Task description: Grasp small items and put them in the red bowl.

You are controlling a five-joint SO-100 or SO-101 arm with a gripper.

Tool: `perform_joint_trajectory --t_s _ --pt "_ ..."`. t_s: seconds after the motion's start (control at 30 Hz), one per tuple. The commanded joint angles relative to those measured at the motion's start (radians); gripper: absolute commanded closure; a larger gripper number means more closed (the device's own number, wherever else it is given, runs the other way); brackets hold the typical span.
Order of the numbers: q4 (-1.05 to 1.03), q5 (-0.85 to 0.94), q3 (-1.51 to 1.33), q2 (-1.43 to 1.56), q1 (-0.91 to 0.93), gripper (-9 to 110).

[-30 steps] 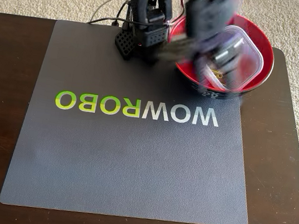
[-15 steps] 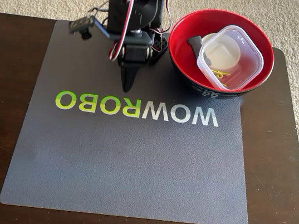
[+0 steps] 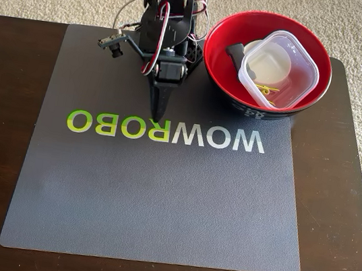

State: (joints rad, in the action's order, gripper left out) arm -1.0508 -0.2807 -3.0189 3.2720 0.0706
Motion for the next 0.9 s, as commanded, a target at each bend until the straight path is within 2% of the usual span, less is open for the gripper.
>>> perform_joint_trajectory --t_s 0.0,0.1,0.17,0.27,0.33,0.53,0.87 --pt "0.008 0.000 -0.005 0.021 0.026 95" --pt "0.011 -0.006 -0.005 0.021 0.041 93" --pt "0.011 -0.006 -0.006 0.020 0.089 83" --pt "0.011 -0.006 -0.006 0.020 0.087 89" --pt "0.009 -0.009 -0.006 0.020 0.086 101" --pt "0.000 0.069 0.000 0.020 0.132 101" --pt "0.002 0.063 0.000 0.020 0.132 101"
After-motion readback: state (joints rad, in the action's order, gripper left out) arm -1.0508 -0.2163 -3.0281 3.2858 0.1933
